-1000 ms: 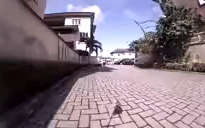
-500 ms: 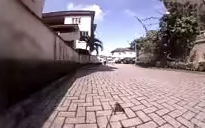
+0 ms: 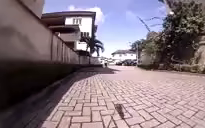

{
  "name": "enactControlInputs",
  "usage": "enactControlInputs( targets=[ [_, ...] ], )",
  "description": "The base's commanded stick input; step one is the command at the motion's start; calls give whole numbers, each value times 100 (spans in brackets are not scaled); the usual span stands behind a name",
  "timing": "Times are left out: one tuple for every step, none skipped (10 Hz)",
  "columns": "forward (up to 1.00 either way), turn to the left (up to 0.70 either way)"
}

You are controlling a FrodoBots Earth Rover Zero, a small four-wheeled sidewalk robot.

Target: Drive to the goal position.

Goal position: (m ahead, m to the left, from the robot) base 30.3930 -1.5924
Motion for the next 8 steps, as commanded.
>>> enactControlInputs(
  targets=[
    [69, 3],
    [69, 3],
    [69, 3],
    [69, 3],
    [69, 3],
    [69, 3],
    [69, 3],
    [69, 3]
  ],
)
